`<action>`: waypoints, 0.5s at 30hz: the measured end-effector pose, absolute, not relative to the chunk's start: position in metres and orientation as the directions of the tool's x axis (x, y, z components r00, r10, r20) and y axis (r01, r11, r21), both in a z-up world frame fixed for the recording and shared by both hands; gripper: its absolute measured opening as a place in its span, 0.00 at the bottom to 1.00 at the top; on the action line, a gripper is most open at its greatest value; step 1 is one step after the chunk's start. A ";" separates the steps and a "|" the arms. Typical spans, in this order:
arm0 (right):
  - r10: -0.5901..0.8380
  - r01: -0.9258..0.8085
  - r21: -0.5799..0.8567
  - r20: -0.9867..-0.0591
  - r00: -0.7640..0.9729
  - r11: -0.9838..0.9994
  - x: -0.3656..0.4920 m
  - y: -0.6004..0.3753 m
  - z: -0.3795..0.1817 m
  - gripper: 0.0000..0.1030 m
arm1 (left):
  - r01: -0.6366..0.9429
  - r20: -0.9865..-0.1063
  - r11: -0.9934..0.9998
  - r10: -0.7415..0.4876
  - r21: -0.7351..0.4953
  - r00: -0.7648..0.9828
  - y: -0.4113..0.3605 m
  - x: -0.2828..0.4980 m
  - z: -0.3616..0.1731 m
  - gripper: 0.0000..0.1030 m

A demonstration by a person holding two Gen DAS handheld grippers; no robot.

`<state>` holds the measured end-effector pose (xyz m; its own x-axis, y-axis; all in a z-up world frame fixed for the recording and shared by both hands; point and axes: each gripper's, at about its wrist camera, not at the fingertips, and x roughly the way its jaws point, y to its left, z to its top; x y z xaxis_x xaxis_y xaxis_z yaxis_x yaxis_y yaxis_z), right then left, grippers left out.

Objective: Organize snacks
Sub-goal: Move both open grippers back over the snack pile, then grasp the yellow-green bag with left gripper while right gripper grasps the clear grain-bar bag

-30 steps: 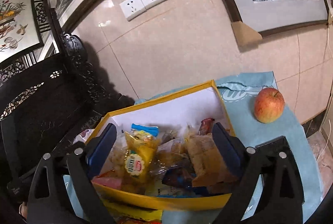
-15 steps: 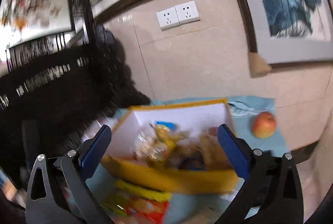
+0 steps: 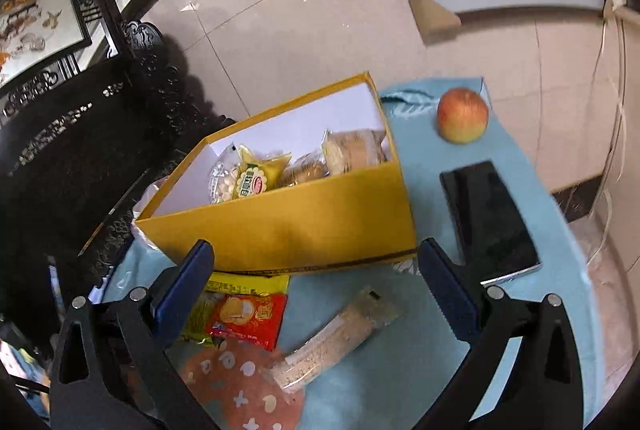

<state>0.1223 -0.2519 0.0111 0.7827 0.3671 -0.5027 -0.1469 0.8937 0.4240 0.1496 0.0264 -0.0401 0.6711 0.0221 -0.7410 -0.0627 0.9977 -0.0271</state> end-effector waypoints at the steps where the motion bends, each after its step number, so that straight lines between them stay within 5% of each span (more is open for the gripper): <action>1: 0.374 -0.147 0.435 -0.499 0.782 0.888 0.122 -0.254 0.008 0.99 | -0.064 -0.751 0.997 0.019 -0.031 0.660 0.027 0.153 -0.045 0.98; 15: 0.406 -0.158 0.447 -0.540 0.737 0.881 0.126 -0.242 0.001 0.99 | -0.061 -0.809 0.998 0.041 0.007 0.587 0.023 0.181 -0.074 0.98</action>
<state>0.1259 -0.2421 0.0005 0.7368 0.4064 -0.5404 -0.1579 0.8806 0.4469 0.1812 0.0234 -0.0742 0.5870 0.0411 -0.8085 -0.0607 0.9981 0.0066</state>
